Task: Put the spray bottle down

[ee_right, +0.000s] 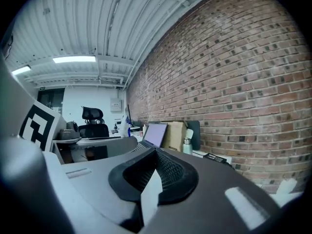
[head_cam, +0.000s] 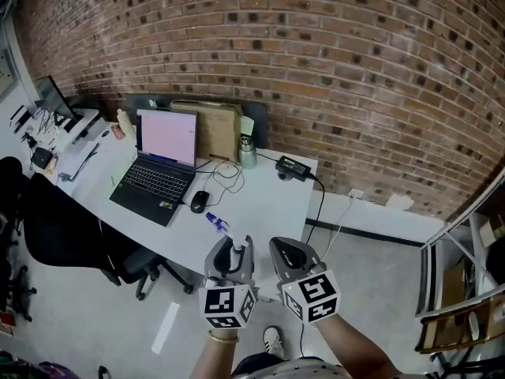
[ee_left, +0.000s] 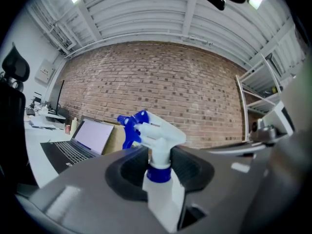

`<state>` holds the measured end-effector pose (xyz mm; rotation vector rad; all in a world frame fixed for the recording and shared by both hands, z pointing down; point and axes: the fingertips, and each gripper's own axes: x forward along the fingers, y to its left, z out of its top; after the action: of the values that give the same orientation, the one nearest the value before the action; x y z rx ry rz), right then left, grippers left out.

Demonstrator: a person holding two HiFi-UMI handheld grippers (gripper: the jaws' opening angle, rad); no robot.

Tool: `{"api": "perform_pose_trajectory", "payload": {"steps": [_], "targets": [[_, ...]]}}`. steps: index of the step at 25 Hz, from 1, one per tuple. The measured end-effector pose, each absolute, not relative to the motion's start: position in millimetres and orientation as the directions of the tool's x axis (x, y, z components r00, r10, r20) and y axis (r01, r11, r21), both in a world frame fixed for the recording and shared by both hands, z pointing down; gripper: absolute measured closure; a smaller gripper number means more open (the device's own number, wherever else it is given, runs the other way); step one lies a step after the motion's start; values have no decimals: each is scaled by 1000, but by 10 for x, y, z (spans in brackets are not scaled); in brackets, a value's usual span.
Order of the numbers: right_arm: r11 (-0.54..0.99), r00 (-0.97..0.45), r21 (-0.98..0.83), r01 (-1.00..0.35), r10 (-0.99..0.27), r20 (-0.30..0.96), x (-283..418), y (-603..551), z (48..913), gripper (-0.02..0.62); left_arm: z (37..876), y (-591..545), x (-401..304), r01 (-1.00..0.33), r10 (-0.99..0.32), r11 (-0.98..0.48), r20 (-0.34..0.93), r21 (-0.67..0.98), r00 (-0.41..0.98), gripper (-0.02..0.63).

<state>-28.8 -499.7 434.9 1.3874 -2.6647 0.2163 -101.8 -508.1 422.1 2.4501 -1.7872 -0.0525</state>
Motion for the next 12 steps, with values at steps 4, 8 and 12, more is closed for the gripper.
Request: {"api": "perform_pose_trajectory", "payload": {"steps": [4,8,12], "targets": [[559,-563,-85,-825,-801,204,-320,-5249,4473,597,4293,-5412,-1013,-947,-952,-303,15,104,306,466],[555,-564,-104,-825,-800,205,-362,-5453,4531,597,4330,-5634,-1026,-947,-953,-301,11,111,304,466],[557,-568,-113,-823,-799,199,-393,-5575,4535,597,4349,-5723,-995,-946,-951,-307,4,106,309,466]]}}
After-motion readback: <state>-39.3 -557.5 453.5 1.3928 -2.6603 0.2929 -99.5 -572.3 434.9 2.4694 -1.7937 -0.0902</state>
